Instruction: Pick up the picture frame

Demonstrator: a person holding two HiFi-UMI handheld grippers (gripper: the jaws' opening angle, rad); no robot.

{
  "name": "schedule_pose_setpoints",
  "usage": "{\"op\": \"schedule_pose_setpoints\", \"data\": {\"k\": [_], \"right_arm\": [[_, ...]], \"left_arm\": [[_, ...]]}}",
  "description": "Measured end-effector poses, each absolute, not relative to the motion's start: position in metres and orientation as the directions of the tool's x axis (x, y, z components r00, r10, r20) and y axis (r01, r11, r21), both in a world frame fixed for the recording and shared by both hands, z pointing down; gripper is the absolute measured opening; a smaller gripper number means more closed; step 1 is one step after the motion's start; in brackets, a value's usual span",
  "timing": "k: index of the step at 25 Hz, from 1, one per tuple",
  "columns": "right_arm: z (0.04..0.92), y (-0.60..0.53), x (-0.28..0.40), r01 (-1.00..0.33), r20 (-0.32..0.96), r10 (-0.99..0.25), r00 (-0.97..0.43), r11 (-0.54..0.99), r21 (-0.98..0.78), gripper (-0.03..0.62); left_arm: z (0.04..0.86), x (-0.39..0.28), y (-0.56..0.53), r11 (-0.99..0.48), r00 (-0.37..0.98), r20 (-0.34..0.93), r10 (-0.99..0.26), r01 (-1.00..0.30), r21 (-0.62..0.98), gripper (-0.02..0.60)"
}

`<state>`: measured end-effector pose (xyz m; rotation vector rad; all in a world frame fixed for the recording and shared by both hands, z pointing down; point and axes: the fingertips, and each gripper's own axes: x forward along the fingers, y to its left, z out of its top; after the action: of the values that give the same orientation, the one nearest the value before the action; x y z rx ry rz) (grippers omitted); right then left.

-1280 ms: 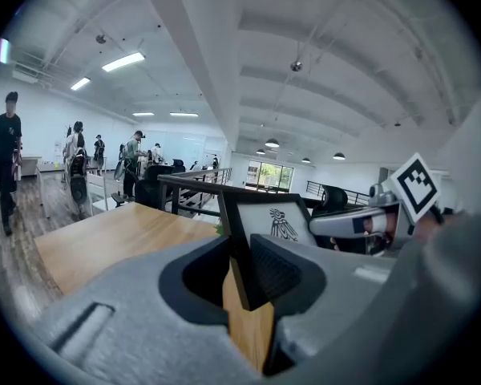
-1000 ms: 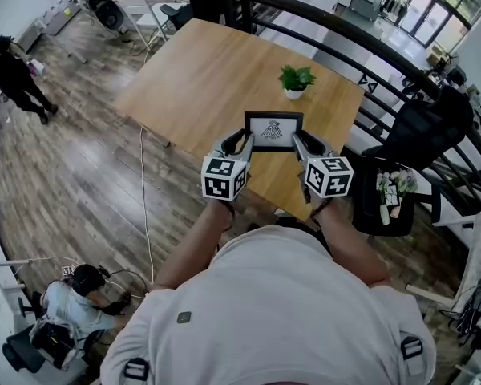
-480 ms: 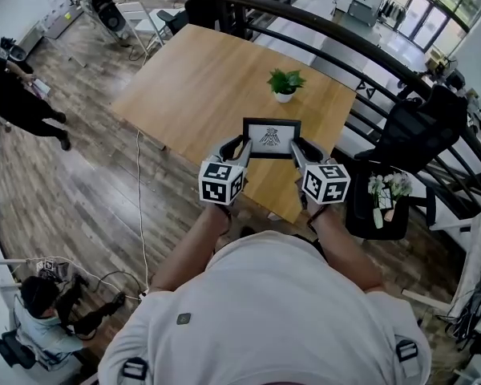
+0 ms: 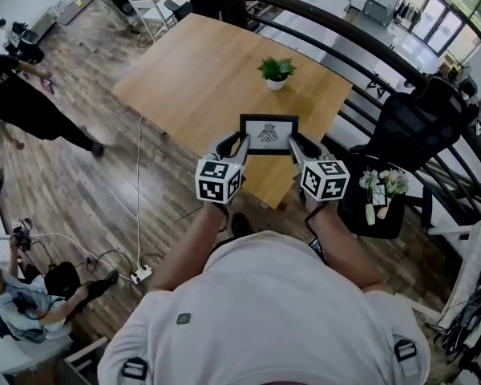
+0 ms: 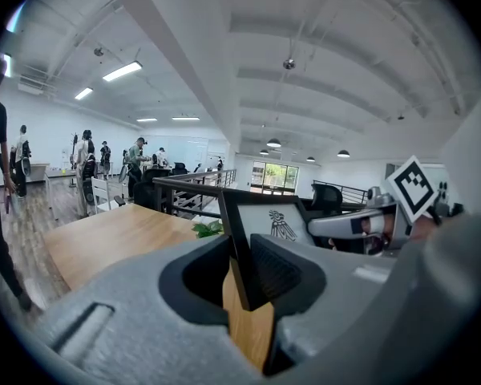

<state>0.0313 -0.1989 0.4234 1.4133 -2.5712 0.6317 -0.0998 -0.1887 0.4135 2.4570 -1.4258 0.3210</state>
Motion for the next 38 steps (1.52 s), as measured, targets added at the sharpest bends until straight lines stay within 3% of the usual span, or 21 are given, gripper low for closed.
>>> {"op": "schedule_pose_setpoints", "data": {"k": [16,38], "right_arm": [[0.454,-0.109,0.07,-0.766,0.334,-0.692,-0.64,0.543,-0.344,0.097],[0.419,-0.01,0.003,-0.81,0.293,-0.759,-0.582,0.507,-0.295,0.098]], "left_arm": [[0.441,-0.059,-0.09,-0.39,0.413,0.382,-0.827,-0.91,0.14,0.088],[0.411,-0.128,-0.002,-0.473,0.489,0.316,-0.813,-0.871,0.133,0.087]]}}
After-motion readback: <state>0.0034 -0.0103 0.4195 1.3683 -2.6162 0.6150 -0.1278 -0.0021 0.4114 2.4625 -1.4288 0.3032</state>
